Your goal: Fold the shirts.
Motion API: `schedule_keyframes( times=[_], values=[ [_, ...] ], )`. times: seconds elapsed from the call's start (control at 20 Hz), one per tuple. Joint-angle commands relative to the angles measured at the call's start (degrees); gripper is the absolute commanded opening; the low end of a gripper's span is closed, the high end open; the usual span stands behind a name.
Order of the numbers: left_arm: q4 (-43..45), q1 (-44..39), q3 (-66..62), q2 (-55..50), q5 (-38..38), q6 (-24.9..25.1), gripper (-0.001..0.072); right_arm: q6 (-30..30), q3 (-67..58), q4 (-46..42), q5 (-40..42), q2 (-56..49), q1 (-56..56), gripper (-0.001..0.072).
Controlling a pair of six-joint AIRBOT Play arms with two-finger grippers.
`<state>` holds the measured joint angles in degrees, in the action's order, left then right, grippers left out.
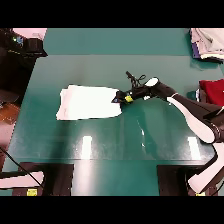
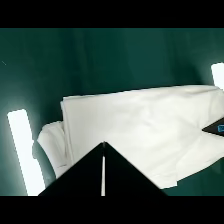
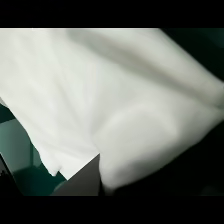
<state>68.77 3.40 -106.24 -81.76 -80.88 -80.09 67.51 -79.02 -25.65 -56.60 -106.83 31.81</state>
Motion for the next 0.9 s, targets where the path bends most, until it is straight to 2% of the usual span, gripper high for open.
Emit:
schedule_keyframes(
  times=[0.0,0.1,0.2,0.4,0.5,0.85],
  values=[
    [-0.42,-0.92,0.0,-0.02,-0.44,0.11,0.0027,-0.07,-3.48,0.44,-0.17,0.28,-0.17,0.0019],
    [-0.44,-3.13,0.0,-0.02,-0.55,0.15,0.0027,0.39,-3.41,-1.99,1.25,3.96,-3.04,0.0019],
    [-0.42,-6.45,0.0,-0.04,-0.5,0.2,0.0027,3.72,-3.41,-7.41,1.27,9.16,-8.11,0.0019],
    [-0.44,-12.83,0.0,-0.15,2.73,0.98,0.0027,8.68,-3.41,-18.95,-2.08,20.37,-23.23,0.0019],
    [-0.44,-15.32,0.0,-0.15,5.25,0.96,0.0027,8.98,-3.43,-22.71,-3.72,24.74,-31.76,0.0019],
    [-0.44,-21.4,0.0,-0.15,7.98,0.96,0.0027,8.92,-3.43,-23.12,-0.13,28.68,-58.34,0.0018]
  ],
)
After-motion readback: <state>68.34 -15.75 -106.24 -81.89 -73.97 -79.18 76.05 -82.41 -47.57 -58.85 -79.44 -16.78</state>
